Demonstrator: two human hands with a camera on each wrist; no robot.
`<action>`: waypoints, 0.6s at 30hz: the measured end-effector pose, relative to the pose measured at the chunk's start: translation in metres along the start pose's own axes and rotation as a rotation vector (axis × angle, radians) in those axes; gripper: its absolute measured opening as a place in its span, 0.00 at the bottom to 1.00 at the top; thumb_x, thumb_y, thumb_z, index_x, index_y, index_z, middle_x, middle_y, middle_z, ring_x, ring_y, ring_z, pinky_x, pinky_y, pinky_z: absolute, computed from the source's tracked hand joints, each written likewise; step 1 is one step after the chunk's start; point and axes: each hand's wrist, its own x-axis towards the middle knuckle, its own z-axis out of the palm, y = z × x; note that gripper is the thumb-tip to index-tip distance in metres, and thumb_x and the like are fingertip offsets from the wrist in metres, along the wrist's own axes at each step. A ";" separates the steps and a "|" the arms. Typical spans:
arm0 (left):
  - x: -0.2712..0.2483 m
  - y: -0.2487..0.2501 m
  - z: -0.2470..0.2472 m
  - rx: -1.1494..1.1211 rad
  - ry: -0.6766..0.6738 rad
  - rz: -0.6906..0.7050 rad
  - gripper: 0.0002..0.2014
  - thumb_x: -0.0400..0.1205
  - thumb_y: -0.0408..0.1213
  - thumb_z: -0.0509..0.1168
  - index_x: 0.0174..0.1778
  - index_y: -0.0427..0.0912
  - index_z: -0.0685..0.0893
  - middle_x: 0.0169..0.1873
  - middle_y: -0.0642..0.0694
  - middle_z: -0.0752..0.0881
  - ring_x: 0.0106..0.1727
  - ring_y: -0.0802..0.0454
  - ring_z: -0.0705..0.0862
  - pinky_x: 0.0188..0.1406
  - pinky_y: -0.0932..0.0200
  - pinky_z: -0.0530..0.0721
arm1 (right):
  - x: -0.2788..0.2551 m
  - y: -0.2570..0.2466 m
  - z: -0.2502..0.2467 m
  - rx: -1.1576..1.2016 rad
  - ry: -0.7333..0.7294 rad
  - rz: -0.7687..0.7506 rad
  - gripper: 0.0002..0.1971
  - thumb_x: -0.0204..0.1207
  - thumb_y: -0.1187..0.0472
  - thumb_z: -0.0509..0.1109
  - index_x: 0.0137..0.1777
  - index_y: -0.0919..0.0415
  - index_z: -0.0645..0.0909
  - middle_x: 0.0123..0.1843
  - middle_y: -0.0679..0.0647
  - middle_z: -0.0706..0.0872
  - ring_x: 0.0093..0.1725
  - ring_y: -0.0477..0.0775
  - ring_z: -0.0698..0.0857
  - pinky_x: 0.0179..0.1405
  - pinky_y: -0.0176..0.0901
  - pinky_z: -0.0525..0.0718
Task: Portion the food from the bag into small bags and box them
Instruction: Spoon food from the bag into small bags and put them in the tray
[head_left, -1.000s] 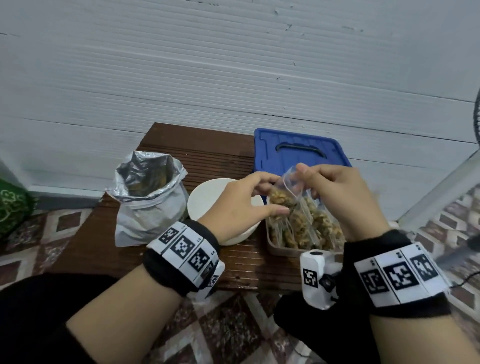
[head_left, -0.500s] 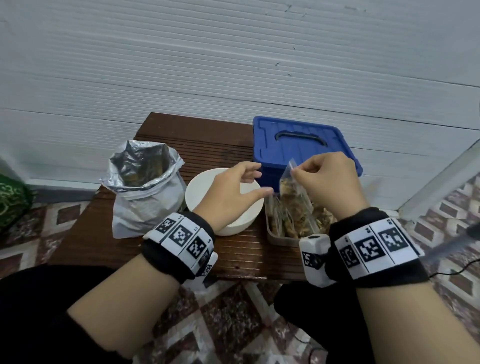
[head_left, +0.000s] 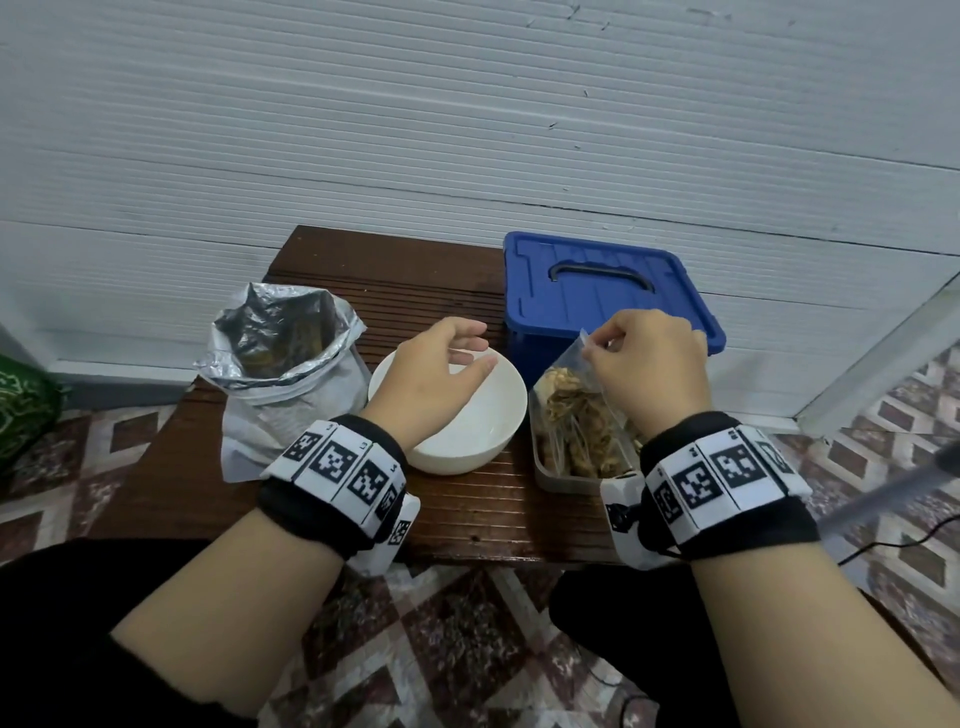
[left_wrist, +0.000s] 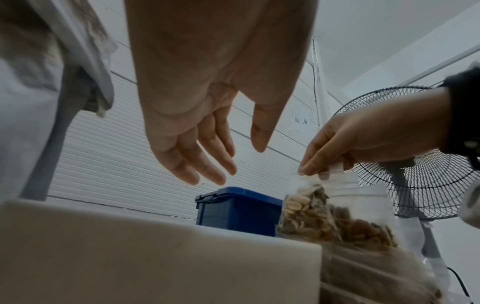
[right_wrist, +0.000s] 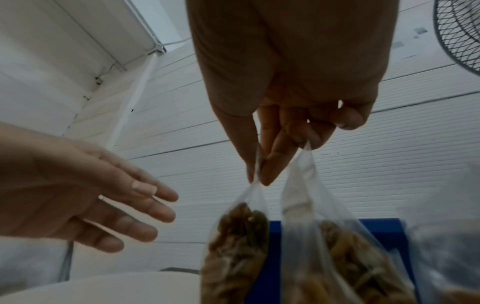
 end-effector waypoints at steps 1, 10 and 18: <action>0.000 0.000 0.000 0.001 0.001 -0.002 0.17 0.82 0.41 0.68 0.67 0.49 0.79 0.54 0.58 0.84 0.53 0.66 0.81 0.56 0.68 0.77 | 0.000 0.001 -0.001 0.011 0.014 0.002 0.11 0.81 0.50 0.66 0.46 0.54 0.86 0.46 0.50 0.88 0.53 0.57 0.82 0.61 0.52 0.67; 0.000 0.000 -0.004 0.013 0.013 -0.012 0.16 0.82 0.41 0.68 0.66 0.49 0.80 0.52 0.59 0.84 0.50 0.69 0.81 0.57 0.66 0.77 | 0.001 0.005 0.000 0.048 0.093 0.001 0.12 0.79 0.48 0.68 0.44 0.54 0.87 0.43 0.51 0.89 0.49 0.57 0.84 0.62 0.52 0.70; 0.001 -0.001 -0.005 0.007 0.008 -0.027 0.16 0.82 0.42 0.68 0.66 0.50 0.79 0.53 0.58 0.85 0.53 0.67 0.81 0.58 0.65 0.77 | -0.001 0.007 0.001 0.090 0.019 0.048 0.09 0.77 0.52 0.71 0.35 0.49 0.81 0.37 0.46 0.82 0.52 0.55 0.83 0.64 0.54 0.72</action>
